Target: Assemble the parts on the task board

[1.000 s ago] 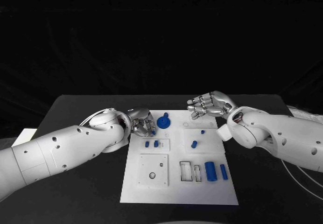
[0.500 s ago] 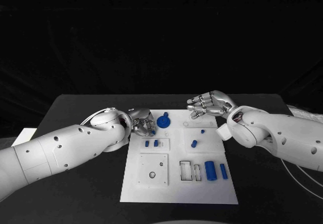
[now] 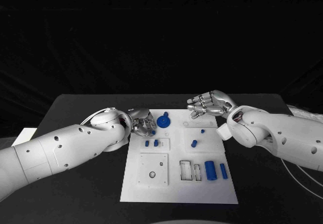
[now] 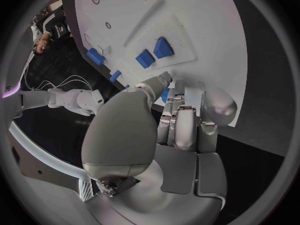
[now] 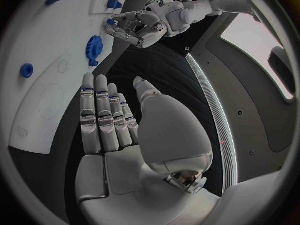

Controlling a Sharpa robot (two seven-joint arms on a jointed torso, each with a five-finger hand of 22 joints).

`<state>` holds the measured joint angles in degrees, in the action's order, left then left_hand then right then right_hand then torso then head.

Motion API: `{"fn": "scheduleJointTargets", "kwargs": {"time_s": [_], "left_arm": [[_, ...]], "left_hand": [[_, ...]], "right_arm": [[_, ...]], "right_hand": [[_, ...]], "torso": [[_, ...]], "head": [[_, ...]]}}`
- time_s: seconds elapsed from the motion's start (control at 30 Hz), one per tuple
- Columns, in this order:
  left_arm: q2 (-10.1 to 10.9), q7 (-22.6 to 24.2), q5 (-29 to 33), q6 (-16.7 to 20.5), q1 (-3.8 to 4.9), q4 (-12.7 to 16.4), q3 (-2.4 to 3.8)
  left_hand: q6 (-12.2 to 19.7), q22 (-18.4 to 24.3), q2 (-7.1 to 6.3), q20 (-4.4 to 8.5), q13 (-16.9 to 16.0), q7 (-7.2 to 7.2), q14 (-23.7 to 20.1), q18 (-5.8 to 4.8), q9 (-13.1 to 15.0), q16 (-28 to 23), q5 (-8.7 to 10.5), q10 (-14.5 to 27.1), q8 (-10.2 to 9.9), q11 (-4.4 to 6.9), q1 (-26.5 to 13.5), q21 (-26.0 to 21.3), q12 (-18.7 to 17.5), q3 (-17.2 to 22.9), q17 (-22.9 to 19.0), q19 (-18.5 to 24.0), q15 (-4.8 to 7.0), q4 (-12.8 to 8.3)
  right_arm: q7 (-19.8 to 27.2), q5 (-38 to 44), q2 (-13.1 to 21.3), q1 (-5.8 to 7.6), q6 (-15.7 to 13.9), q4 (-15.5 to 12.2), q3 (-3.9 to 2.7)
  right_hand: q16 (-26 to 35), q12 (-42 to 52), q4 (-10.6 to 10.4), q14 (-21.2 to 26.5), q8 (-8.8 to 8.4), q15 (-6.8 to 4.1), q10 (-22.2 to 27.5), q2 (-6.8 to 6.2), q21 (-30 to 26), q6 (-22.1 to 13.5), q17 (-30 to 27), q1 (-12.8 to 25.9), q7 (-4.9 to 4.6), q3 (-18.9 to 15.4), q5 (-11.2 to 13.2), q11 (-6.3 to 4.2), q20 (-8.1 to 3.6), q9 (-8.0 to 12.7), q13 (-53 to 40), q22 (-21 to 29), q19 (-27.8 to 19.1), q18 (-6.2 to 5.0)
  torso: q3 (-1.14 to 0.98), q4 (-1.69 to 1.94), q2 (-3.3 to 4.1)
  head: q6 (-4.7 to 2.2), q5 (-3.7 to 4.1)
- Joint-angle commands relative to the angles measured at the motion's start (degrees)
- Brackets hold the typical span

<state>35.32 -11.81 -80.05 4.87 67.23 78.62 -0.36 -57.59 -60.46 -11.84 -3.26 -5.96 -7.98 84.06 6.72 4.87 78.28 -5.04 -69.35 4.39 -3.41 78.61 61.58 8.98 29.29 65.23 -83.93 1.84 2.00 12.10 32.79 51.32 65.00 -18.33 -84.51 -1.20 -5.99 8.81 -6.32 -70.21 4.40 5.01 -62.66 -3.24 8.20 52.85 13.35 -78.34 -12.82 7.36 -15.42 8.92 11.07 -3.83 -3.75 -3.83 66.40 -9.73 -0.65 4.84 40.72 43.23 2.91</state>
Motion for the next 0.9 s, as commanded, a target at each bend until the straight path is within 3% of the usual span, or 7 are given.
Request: {"fn": "scheduleJointTargets", "kwargs": {"time_s": [0.03,0.43,0.53,0.63,0.73,0.8,0.9], "left_arm": [[-0.1,-0.2,0.1,-0.2,0.0,0.0,0.02],[0.9,0.0,1.2,0.6,0.0,0.3,0.03],[1.7,0.6,2.1,0.6,0.02,0.7,0.04],[3.1,2.1,6.1,1.1,0.1,1.3,0.08],[4.8,6.6,16.3,3.7,0.32,1.7,0.12],[6.0,11.7,26.6,5.9,0.42,1.9,0.12],[7.5,19.5,46.1,7.8,0.47,2.6,0.07]], "left_hand": [[0.7,0.1,-0.17,-0.54,0.0,0.05,1.7,-0.43,-0.2,0.2,-0.02,0.5,-0.4,-0.06,-0.7,-0.4,-0.2,-0.4,-0.1,-0.5,-0.29,-0.1],[3.4,0.2,-0.39,-0.66,-0.1,-0.15,1.6,-0.35,-1.1,0.1,-0.06,0.7,-0.9,-0.1,-0.7,-0.7,-0.6,-1.0,-0.6,-0.5,-0.33,0.0],[3.2,0.2,-0.26,-0.7,-0.1,-0.21,1.6,-0.37,-1.0,0.0,-0.11,0.9,-0.7,-0.17,-0.4,-0.7,-0.7,-0.9,-0.8,-0.5,-0.37,-0.2],[2.3,-0.2,0.05,-0.78,-0.1,-0.23,1.5,-0.46,-0.9,-0.1,-0.14,1.0,-0.2,-0.31,0.1,-0.4,-0.9,-0.5,-1.1,-0.5,-0.49,-0.4],[0.7,0.0,0.42,-1.0,-0.1,-0.39,1.2,-0.46,-0.7,-0.6,-0.19,1.2,0.5,-0.75,0.5,-0.8,-1.0,0.2,-2.1,-0.1,-0.83,-0.7],[0.2,0.0,0.82,-1.14,-0.3,-0.66,0.9,-0.49,-0.7,-1.0,-0.15,0.7,0.6,-0.88,0.3,-0.8,-0.6,0.4,-2.8,0.1,-0.98,-0.5],[-0.8,6.1,1.55,-1.57,-0.4,-1.18,-2.1,0.69,-0.7,-5.4,-0.07,1.3,1.0,-1.34,-0.4,-7.6,-0.2,0.6,-10.7,2.9,-1.49,0.2]], "right_arm": [[0.6,0.2,0.0,-0.04,0.9,-0.1,-0.01],[0.1,1.5,0.2,-0.04,0.7,0.4,-0.01],[0.0,3.1,0.5,-0.04,0.7,0.7,-0.01],[-0.4,6.2,1.2,-0.03,1.0,1.0,-0.01],[-1.8,12.2,2.3,0.04,2.1,1.1,-0.03],[-3.2,17.5,3.1,0.13,3.0,0.8,-0.05],[-6.2,26.6,4.4,0.3,4.7,-0.4,-0.1]], "right_hand": [[0.2,0.3,0.1,-0.3,0.29,0.27,0.4,0.29,-0.2,-0.5,-0.1,0.3,-0.03,-0.1,-0.1,-0.11,0.06,0.0,0.1,0.1,0.5,-0.83],[0.5,0.4,0.8,-0.4,0.47,0.27,0.7,0.73,-0.8,-0.4,-0.5,0.0,-0.01,-0.2,0.0,-0.11,0.08,-0.1,0.1,0.0,0.7,-0.86],[-0.1,1.0,1.5,-2.0,1.01,-0.38,-0.3,1.04,-0.4,0.7,-0.3,-0.8,0.5,0.2,0.4,-0.67,-0.52,-0.2,0.1,-0.2,2.1,-0.98],[-2.9,1.8,3.3,-7.5,1.82,-2.44,-2.7,0.99,2.1,2.8,0.9,-2.7,1.71,1.5,1.3,-2.02,-2.89,-0.4,0.0,-1.3,7.1,-0.97],[-7.1,1.9,5.3,-15.0,2.34,-4.9,-4.9,0.52,6.2,5.2,3.5,-4.3,2.98,2.8,1.7,-3.64,-5.74,-0.4,0.0,-3.2,14.0,-0.9],[-11.7,1.7,6.3,-16.4,2.5,-6.13,-6.7,0.09,9.0,6.9,6.3,-4.4,3.85,3.8,1.7,-4.53,-7.06,-0.4,-0.1,-4.6,17.6,-0.75],[-20.2,0.5,7.2,-16.5,1.84,-6.67,-8.1,-0.81,12.1,8.3,11.5,-3.4,4.48,5.7,1.5,-4.98,-8.01,-0.2,-0.1,-6.5,19.8,-0.54]], "torso": [[-0.01,0.01,0.01],[0.0,-0.02,-0.02],[0.02,-0.01,-0.05],[0.03,0.01,-0.09],[-0.03,0.02,-0.12],[-0.05,0.0,-0.19],[-0.04,-0.08,-0.23]], "head": [[0.01,0.0],[-0.09,0.25],[-0.09,0.33],[-0.23,0.37],[-0.59,0.41],[-0.8,0.5],[-1.09,1.12]]}}
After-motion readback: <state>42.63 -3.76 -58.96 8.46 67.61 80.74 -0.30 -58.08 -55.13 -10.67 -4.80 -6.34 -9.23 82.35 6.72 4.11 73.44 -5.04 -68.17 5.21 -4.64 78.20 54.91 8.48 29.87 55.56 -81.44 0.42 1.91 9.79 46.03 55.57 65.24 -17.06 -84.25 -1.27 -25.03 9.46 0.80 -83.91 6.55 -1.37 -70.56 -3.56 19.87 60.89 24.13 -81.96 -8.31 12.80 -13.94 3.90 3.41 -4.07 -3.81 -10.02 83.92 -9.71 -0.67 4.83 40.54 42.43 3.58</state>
